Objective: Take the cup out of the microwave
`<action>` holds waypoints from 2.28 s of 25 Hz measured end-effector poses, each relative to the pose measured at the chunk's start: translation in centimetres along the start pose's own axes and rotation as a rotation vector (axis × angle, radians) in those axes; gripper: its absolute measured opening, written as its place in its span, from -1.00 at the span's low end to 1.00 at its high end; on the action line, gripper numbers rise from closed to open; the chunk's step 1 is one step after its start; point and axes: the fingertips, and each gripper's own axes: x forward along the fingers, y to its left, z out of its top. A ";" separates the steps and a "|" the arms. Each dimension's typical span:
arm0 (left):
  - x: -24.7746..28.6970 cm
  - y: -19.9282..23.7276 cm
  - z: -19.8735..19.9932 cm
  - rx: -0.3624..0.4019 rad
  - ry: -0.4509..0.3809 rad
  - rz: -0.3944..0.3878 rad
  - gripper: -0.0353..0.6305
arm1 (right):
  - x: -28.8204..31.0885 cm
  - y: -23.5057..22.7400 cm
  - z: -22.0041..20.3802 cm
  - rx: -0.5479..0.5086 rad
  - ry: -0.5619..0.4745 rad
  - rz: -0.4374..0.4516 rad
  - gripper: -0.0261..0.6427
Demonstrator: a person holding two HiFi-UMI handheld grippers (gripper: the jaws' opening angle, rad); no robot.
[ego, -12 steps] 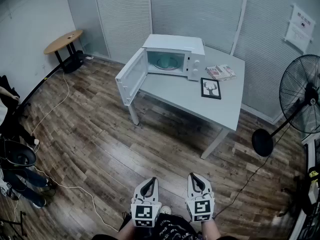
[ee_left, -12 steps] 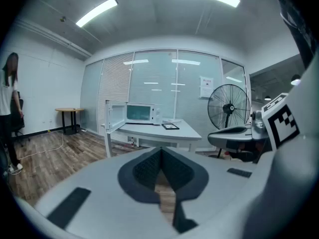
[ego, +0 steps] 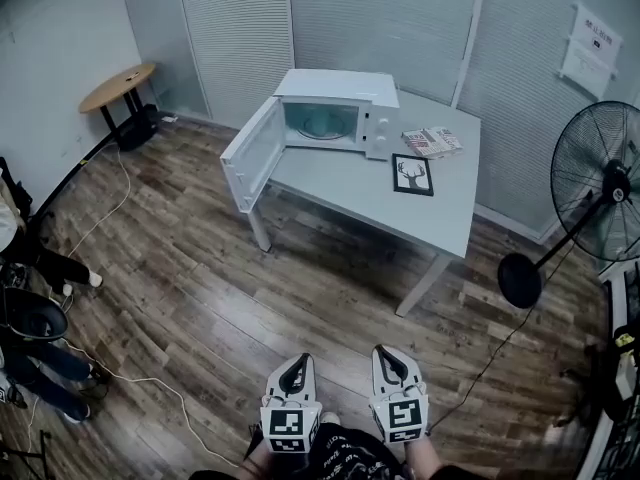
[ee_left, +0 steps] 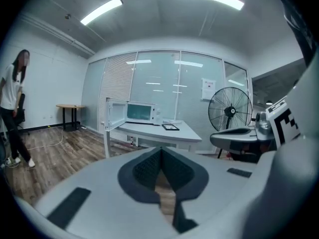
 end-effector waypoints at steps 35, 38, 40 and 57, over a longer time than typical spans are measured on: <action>19.4 14.1 6.4 0.055 0.028 -0.157 -0.88 | 18.9 -4.0 4.4 0.078 0.054 -0.204 -0.91; 19.8 14.6 6.5 0.045 0.029 -0.162 -0.88 | 19.2 -4.0 4.5 0.075 0.058 -0.213 -0.91; 20.1 14.8 6.5 0.039 0.030 -0.166 -0.88 | 19.4 -4.1 4.6 0.072 0.058 -0.217 -0.91; 25.1 16.0 8.6 0.054 0.021 -0.087 -0.88 | 26.4 -8.8 5.4 0.047 0.041 -0.136 -0.91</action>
